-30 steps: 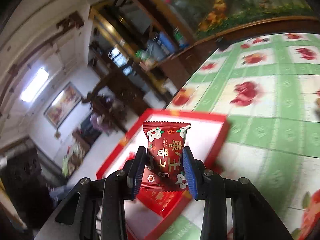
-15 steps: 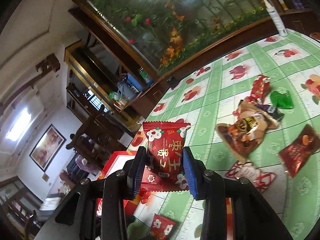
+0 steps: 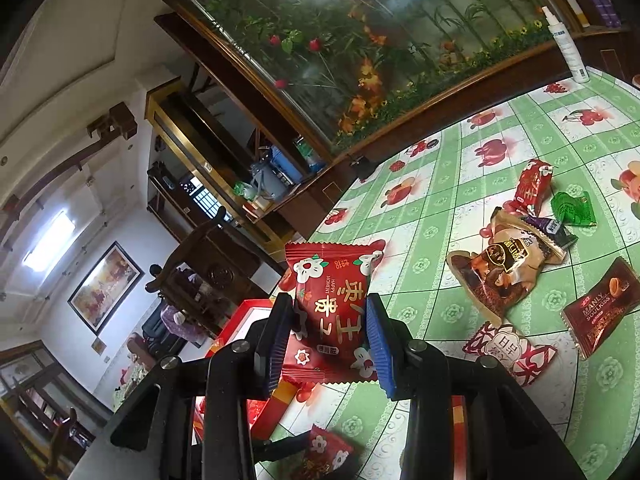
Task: Organize snacks
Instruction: 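Hold the red date packet over the box with the right tool while the left tool regrasps a red packet, then carry both packets into the gift box and open both tools to release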
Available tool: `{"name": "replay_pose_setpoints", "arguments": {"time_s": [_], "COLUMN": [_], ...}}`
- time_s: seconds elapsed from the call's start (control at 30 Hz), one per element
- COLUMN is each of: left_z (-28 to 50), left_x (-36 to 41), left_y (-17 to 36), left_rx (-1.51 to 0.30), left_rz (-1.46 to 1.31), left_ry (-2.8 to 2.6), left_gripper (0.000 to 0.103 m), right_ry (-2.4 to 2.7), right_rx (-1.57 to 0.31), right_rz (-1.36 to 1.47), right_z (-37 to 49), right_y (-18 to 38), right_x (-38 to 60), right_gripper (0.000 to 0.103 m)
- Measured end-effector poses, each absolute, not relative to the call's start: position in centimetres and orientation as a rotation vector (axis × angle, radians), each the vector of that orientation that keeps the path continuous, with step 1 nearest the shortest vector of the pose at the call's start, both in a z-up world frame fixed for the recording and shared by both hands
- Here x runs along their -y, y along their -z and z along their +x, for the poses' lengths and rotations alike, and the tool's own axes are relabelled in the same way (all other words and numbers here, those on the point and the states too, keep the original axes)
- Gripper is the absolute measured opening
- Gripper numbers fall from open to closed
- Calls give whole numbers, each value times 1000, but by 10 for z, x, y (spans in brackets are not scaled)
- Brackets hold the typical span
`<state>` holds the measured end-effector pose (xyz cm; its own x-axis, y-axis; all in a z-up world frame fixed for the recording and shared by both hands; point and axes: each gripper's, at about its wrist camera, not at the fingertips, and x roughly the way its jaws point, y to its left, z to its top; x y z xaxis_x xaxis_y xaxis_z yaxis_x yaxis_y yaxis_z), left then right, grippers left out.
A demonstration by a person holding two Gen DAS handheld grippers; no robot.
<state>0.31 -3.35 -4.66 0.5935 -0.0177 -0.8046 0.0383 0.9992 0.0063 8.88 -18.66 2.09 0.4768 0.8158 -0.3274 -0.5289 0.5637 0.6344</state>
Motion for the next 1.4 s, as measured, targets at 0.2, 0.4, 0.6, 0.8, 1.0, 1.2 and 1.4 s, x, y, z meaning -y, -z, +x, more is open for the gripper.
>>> {"name": "replay_pose_setpoints", "arguments": {"time_s": [0.2,0.4,0.6,0.8,1.0,1.2,1.4], "left_z": [-2,-6,-14,-27,-32,-37,-43], "left_x": [29,25,6,-31,-78,-106,-111], "left_y": [40,33,9,-21,-17,-10,-11], "left_rx": [-899,-867,-808,-714,-709,-682,-623], "left_rz": [9,2,-41,-54,-93,-104,-115], "left_ry": [32,33,17,-80,-242,-417,-493], "left_gripper": [27,21,21,21,21,51,82], "right_ry": [-865,-854,-851,-892,-989,-1092,-1086], "right_rx": [-656,-657,-657,-690,-748,-777,-774], "right_rz": [491,474,452,410,373,242,201], "right_z": [92,91,89,91,91,66,55], "right_y": [-18,-18,-18,-17,-14,-10,-11], "right_x": [186,185,181,159,100,20,8], "right_gripper": [38,38,38,38,38,41,61]}}
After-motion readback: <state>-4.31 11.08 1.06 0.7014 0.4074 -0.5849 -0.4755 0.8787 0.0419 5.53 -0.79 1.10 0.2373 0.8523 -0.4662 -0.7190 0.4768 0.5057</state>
